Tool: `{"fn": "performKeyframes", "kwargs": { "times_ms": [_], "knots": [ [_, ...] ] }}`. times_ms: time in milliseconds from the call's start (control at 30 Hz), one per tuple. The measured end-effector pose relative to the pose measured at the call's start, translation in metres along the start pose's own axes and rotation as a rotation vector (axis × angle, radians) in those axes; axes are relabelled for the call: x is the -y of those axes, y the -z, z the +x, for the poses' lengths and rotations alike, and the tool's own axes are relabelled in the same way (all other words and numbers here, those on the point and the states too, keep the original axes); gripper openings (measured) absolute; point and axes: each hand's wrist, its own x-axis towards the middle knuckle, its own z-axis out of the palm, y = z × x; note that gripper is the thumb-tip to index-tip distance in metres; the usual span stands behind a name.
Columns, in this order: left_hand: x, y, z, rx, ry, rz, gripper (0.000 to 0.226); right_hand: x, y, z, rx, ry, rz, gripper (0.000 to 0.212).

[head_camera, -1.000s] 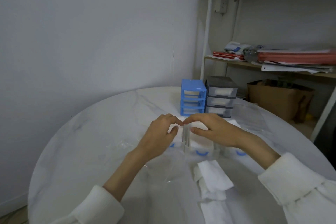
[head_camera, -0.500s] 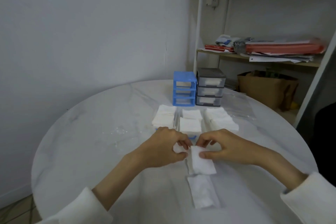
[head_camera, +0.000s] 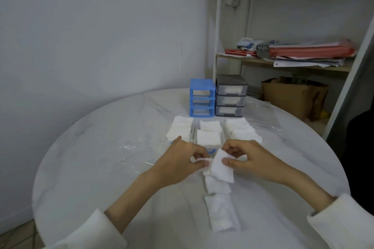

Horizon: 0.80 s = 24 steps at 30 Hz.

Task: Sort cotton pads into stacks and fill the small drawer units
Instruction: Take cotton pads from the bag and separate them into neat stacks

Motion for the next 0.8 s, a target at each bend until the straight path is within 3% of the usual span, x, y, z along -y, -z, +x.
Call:
{"fn": "performKeyframes", "kwargs": {
  "times_ms": [333,600,800],
  "knots": [
    [0.001,0.005,0.001,-0.113,0.106,-0.140,0.018,-0.007,0.004,-0.006,-0.139,-0.091,-0.026,0.015],
    [0.010,0.014,0.014,-0.245,0.300,-0.507,0.011,-0.002,0.013,0.005,-0.289,-0.153,0.217,0.029],
    [0.034,0.023,0.022,-0.293,0.373,-0.675,0.016,0.004,0.011,0.021,-0.379,-0.102,0.184,0.024]
  ]
}}
